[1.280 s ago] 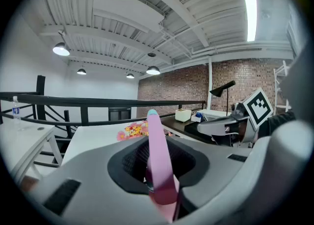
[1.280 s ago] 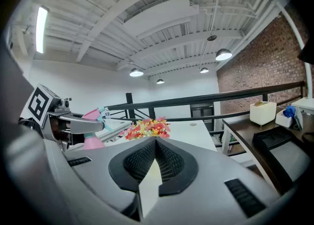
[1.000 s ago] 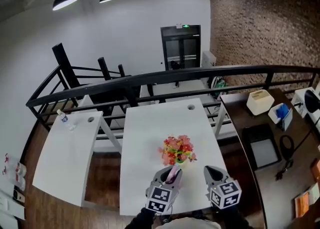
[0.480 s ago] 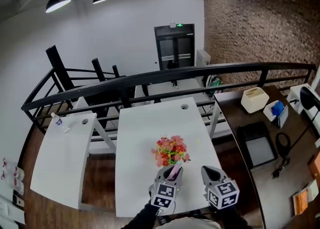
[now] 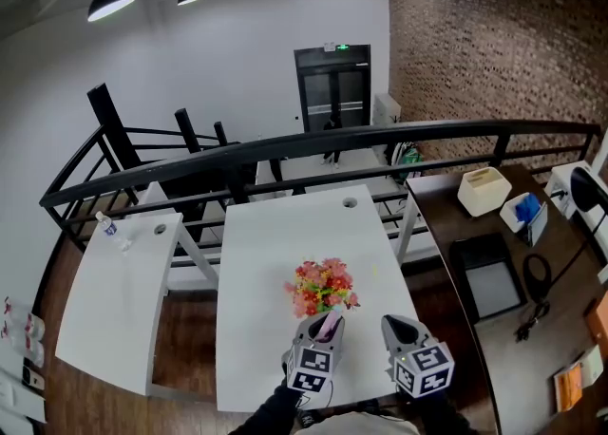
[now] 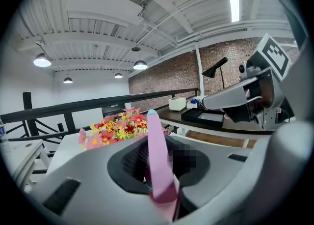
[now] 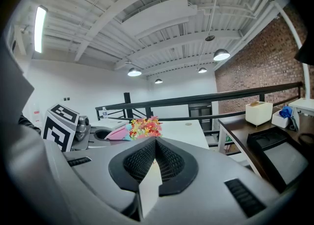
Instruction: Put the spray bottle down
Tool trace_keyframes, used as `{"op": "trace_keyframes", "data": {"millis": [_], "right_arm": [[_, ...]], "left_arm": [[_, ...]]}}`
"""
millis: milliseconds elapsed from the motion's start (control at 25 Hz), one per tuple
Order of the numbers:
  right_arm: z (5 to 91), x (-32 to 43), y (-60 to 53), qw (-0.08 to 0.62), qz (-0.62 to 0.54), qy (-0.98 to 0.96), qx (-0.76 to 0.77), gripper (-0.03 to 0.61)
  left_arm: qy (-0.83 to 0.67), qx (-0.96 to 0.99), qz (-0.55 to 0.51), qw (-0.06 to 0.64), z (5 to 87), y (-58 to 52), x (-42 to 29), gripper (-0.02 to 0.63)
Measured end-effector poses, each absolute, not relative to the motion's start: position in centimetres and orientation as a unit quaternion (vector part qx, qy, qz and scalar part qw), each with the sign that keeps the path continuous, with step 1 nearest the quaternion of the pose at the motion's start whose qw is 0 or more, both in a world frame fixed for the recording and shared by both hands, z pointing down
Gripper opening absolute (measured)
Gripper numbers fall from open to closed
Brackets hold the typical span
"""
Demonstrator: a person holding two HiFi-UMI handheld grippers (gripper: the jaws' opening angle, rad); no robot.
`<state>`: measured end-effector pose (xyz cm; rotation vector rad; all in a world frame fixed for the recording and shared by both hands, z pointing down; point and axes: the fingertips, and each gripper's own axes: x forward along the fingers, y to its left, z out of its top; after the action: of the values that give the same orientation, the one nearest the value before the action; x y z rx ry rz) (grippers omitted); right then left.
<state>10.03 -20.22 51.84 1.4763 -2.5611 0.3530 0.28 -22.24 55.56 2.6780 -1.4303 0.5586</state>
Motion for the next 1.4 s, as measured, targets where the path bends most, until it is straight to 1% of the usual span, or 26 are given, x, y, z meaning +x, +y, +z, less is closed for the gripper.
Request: {"op": "trace_keyframes", "data": {"millis": [240,600,720,800,960,1120,1240,1400], "right_arm": [[52.1,10.2,-20.4,0.083,0.120,-0.858,0.492,-0.011],[51.8,9.7,-20.6,0.084,0.116,-0.860,0.489,-0.011],[52.1,9.5,-20.6,0.085,0.119,-0.861,0.487,-0.011],[52.1,9.3,-20.5,0.085,0.119,-0.862,0.485,-0.011],[51.8,9.1,-20.6,0.085,0.115,-0.862,0.486,-0.011],[51.9,8.9,-20.6,0.088,0.118,-0.862,0.486,-0.011],[52.0,8.6,-20.7,0.088,0.117,-0.862,0.486,-0.011],[52.3,8.1,-21.0,0.088,0.121,-0.863,0.483,-0.011]], "left_arm": [[-0.478,0.864,0.155,0.018,55.6,-22.3,-0.2,0.104],[-0.480,0.865,0.143,0.013,55.3,-21.8,-0.6,0.110],[-0.477,0.868,0.139,0.010,55.2,-21.7,-0.6,0.150],[-0.474,0.870,0.136,0.009,55.1,-21.5,-0.6,0.153],[-0.478,0.869,0.128,0.005,54.3,-21.3,-0.9,0.186],[-0.490,0.864,0.118,0.003,53.4,-20.5,-2.2,0.206],[-0.505,0.857,0.101,0.015,52.9,-19.2,-4.1,0.206],[-0.522,0.849,0.058,0.058,52.1,-16.4,-7.2,0.207]]}}
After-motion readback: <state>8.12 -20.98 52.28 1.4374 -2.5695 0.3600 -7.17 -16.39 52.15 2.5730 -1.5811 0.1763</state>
